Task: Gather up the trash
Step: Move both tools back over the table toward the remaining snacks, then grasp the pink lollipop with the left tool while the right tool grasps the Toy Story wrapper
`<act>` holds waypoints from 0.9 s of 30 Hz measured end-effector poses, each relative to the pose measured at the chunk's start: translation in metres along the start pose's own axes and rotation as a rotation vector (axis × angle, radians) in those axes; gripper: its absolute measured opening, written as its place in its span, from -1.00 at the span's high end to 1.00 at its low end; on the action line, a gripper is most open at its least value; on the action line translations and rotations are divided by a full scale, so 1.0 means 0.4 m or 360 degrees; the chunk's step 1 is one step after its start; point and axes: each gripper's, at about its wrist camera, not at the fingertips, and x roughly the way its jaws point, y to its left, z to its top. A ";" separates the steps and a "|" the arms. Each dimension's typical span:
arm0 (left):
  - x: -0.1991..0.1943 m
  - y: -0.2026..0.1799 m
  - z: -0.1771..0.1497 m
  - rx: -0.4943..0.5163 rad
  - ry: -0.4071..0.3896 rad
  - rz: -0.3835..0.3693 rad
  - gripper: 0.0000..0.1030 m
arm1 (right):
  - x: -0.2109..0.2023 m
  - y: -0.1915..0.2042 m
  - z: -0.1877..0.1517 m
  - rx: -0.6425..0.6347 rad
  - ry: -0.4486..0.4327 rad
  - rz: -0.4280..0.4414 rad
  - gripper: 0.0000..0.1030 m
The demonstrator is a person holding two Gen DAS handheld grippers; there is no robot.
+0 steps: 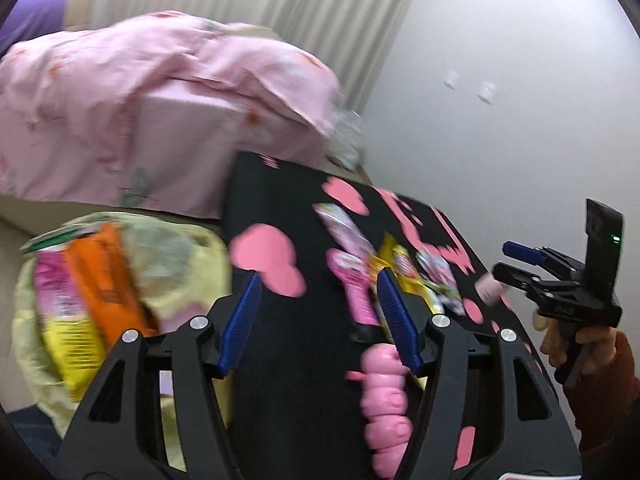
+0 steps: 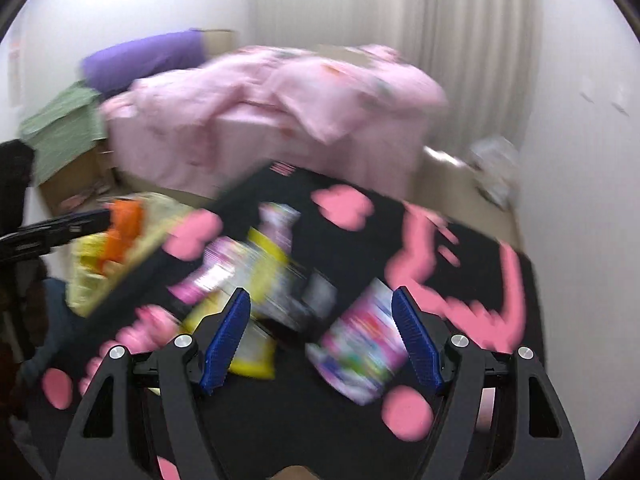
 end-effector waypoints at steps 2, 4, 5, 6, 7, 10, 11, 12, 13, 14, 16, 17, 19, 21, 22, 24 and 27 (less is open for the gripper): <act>0.033 -0.028 0.001 0.0054 0.0050 -0.0044 -0.11 | -0.001 -0.028 -0.042 0.0050 0.0040 -0.0071 -0.35; 0.082 -0.060 0.005 0.0141 0.0106 -0.0034 -0.11 | 0.000 -0.053 -0.085 0.0093 0.0064 -0.0078 -0.35; 0.107 -0.069 0.009 0.0174 0.0139 -0.0024 -0.11 | 0.002 -0.059 -0.093 0.0100 0.0070 -0.0075 -0.35; 0.141 -0.078 0.014 0.0213 0.0196 -0.0011 -0.11 | 0.006 -0.063 -0.113 0.0108 0.0091 -0.0063 -0.35; 0.178 -0.084 0.019 0.0251 0.0254 0.0019 -0.11 | 0.010 -0.067 -0.124 0.0108 0.0101 -0.0058 -0.35; 0.277 -0.095 0.031 0.0338 0.0414 0.0122 -0.11 | 0.012 -0.073 -0.155 0.0119 0.0117 -0.0057 -0.35; 0.306 -0.099 0.034 0.0355 0.0461 0.0140 -0.11 | 0.013 -0.072 -0.161 0.0127 0.0119 -0.0056 -0.35; 0.318 -0.099 0.034 0.0369 0.0487 0.0145 -0.11 | 0.014 -0.074 -0.169 0.0140 0.0121 -0.0046 -0.35; 0.338 -0.106 0.033 0.0398 0.0520 0.0159 -0.11 | 0.016 -0.076 -0.175 0.0159 0.0124 -0.0030 -0.35; 0.353 -0.112 0.032 0.0424 0.0545 0.0185 -0.11 | 0.018 -0.075 -0.179 0.0165 0.0125 -0.0024 -0.35; 0.376 -0.120 0.034 0.0464 0.0558 0.0248 -0.11 | 0.029 -0.079 -0.185 0.0183 0.0141 -0.0002 -0.35; 0.383 -0.121 0.037 0.0456 0.0564 0.0260 -0.09 | 0.037 -0.080 -0.184 0.0190 0.0146 0.0005 -0.35; 0.383 -0.117 0.043 0.0423 0.0549 0.0259 0.06 | 0.046 -0.082 -0.176 0.0213 0.0134 0.0015 -0.35; 0.361 -0.117 0.047 0.0386 0.0490 0.0243 0.06 | 0.063 -0.092 -0.165 0.0279 0.0119 0.0037 -0.35; 0.348 -0.120 0.047 0.0377 0.0468 0.0238 0.06 | 0.075 -0.099 -0.159 0.0324 0.0123 0.0049 -0.35; 0.318 -0.124 0.047 0.0369 0.0424 0.0222 0.06 | 0.104 -0.109 -0.148 0.0406 0.0141 0.0072 -0.35; 0.277 -0.136 0.051 0.0371 0.0377 0.0198 0.06 | 0.152 -0.124 -0.127 0.0498 0.0161 0.0046 -0.35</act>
